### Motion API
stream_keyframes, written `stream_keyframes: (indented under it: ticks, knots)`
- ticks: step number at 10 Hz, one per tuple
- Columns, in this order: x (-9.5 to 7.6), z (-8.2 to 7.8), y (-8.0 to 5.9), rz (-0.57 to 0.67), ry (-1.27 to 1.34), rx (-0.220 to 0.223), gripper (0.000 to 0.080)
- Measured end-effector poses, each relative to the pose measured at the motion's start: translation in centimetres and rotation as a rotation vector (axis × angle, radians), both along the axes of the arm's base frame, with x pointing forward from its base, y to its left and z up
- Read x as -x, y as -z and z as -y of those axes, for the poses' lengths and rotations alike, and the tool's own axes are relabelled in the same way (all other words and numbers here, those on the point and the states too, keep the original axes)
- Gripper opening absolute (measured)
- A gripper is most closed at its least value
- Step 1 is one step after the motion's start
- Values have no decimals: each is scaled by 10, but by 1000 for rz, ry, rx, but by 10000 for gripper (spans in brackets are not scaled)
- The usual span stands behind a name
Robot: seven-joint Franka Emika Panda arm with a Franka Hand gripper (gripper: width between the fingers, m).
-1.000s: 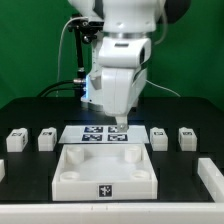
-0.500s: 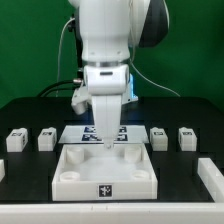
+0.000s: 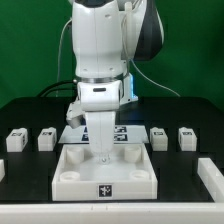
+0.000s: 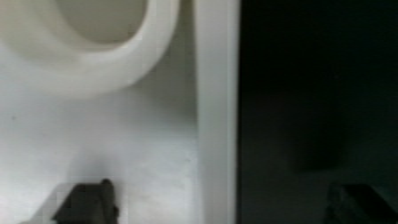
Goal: Assemble one leg
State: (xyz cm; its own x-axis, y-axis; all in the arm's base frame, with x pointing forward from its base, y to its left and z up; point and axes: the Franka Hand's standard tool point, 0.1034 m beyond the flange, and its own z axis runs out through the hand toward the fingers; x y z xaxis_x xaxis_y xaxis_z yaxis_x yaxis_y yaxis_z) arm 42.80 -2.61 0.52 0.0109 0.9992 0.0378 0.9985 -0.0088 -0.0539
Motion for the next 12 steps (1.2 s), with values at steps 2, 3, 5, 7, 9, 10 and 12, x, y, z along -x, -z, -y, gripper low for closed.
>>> stream_keyframes:
  ticks: [2, 3, 5, 7, 9, 10, 12]
  knots:
    - [0, 0, 0, 0, 1, 0, 220]
    - [0, 0, 0, 0, 1, 0, 220]
    - [-1, 0, -1, 6, 1, 0, 49]
    - [-2, 0, -1, 7, 1, 0, 49]
    - [-2, 0, -1, 8, 1, 1, 49]
    - [-2, 0, -1, 8, 1, 1, 49]
    - [-10, -15, 0, 25, -18, -8, 50]
